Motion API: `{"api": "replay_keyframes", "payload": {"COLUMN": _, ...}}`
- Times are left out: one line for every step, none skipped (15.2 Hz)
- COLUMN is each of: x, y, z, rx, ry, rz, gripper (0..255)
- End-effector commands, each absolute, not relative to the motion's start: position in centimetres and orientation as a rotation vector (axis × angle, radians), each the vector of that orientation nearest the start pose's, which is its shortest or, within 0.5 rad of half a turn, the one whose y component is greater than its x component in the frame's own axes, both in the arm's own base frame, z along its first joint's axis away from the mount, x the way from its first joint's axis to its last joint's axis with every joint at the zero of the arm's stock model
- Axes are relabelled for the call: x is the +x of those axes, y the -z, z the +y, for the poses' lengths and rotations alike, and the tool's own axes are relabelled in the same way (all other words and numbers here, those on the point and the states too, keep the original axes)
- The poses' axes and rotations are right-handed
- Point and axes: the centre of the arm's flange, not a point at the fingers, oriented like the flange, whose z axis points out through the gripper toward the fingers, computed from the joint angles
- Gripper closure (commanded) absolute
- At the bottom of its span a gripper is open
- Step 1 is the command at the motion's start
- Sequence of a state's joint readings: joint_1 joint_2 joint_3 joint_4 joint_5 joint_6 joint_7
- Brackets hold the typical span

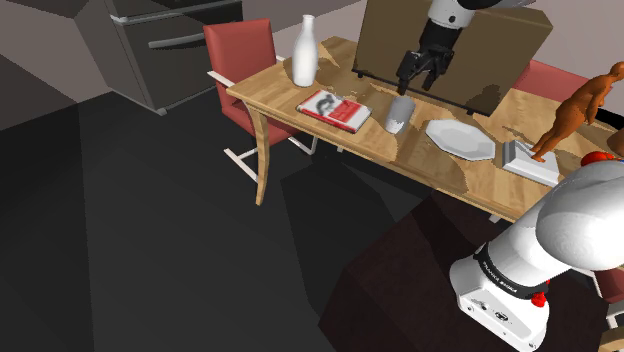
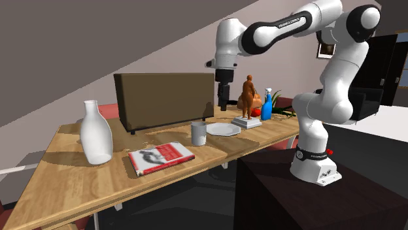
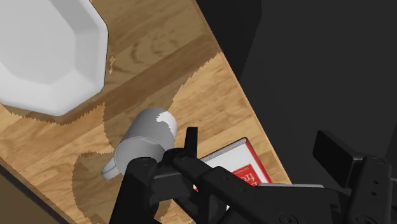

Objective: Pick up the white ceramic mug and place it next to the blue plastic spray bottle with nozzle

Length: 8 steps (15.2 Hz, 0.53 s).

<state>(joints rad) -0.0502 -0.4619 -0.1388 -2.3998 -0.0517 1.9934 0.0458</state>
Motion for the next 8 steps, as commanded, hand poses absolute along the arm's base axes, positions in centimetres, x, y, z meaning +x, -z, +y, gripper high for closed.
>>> {"api": "replay_keyframes", "payload": {"x": 42.1, "y": -47.3, "z": -10.0, "rx": -3.12, "ry": 0.091, "rz": 0.343, "gripper": 0}}
{"api": "replay_keyframes", "payload": {"x": 42.8, "y": -46.5, "z": -10.6, "rx": -3.122, "ry": 0.093, "rz": 0.356, "gripper": 0}}
{"api": "replay_keyframes", "payload": {"x": 43.5, "y": -45.7, "z": -11.3, "rx": -3.124, "ry": 0.095, "rz": 0.37, "gripper": 0}}
{"api": "replay_keyframes", "payload": {"x": 44.2, "y": -44.9, "z": -12.0, "rx": -3.127, "ry": 0.096, "rz": 0.383, "gripper": 0}}
{"api": "replay_keyframes", "payload": {"x": 44.8, "y": -44.1, "z": -12.8, "rx": -3.129, "ry": 0.098, "rz": 0.397, "gripper": 0}}
{"api": "replay_keyframes", "payload": {"x": 45.5, "y": -43.2, "z": -13.5, "rx": -3.131, "ry": 0.1, "rz": 0.41, "gripper": 0}}
{"api": "replay_keyframes", "payload": {"x": 46.2, "y": -42.4, "z": -14.2, "rx": -3.133, "ry": 0.102, "rz": 0.424, "gripper": 0}}
{"api": "replay_keyframes", "payload": {"x": 46.8, "y": -41.6, "z": -14.9, "rx": -3.135, "ry": 0.104, "rz": 0.438, "gripper": 0}}
